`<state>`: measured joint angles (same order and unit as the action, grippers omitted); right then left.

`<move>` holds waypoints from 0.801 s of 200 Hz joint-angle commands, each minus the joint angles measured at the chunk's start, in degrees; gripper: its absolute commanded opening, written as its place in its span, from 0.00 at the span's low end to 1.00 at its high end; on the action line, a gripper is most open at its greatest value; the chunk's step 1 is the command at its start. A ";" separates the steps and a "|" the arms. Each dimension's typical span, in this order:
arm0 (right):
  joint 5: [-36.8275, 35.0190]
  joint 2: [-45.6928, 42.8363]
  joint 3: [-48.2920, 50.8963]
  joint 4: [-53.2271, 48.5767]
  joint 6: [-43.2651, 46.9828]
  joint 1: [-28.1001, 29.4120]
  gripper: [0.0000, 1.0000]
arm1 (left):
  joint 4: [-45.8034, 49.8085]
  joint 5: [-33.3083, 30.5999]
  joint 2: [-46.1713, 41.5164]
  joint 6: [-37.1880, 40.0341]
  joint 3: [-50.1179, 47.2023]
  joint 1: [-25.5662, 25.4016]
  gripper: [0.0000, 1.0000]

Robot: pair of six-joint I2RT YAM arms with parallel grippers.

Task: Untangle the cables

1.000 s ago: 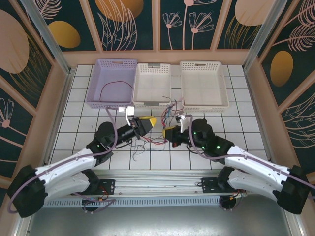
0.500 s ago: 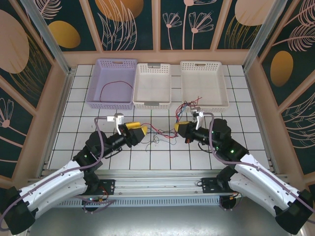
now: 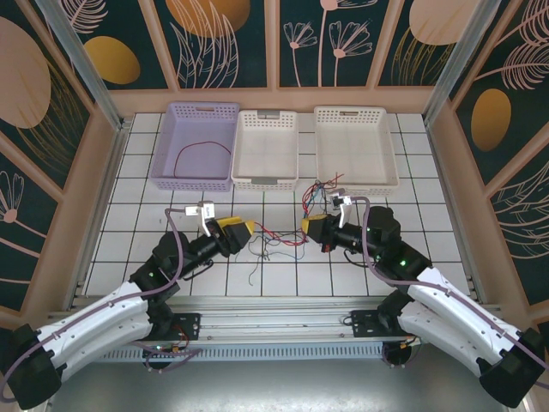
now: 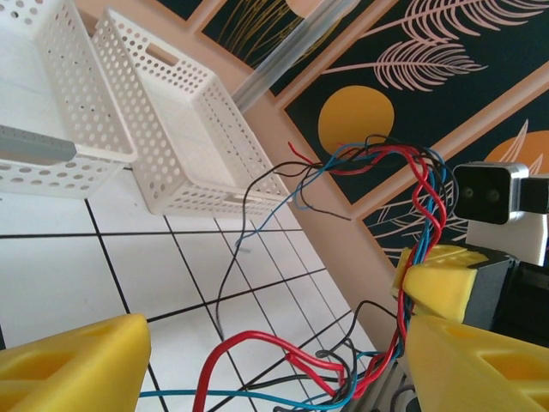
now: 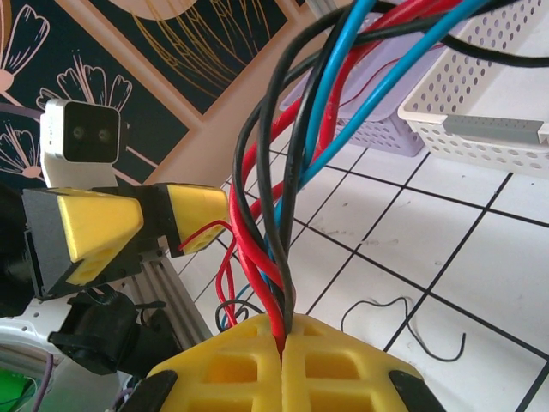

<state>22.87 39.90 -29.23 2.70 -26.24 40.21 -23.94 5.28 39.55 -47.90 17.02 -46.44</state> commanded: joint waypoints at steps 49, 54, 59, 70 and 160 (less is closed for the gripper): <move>2.26 -0.24 -1.01 4.31 -2.49 -0.21 0.00 | -4.88 2.62 3.82 -3.97 -1.88 -0.24 0.75; 2.35 -0.18 -1.00 4.44 -2.58 -0.22 0.00 | -5.39 2.74 3.81 -4.21 -2.08 -0.24 0.73; 2.35 -0.07 -0.98 4.43 -2.59 -0.20 0.00 | -5.69 2.77 3.84 -4.43 -2.20 -0.23 0.72; 2.35 0.13 -1.09 4.51 -2.68 -0.22 0.00 | -6.44 2.90 3.78 -4.68 -2.37 -0.23 0.64; 3.41 1.58 -1.09 5.39 -3.03 0.31 0.00 | -8.83 3.33 4.92 -6.04 -2.51 -0.24 0.39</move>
<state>25.04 41.74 -29.23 4.58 -28.88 40.23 -29.93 7.60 44.16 -53.41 14.98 -46.44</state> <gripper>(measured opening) 0.053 0.416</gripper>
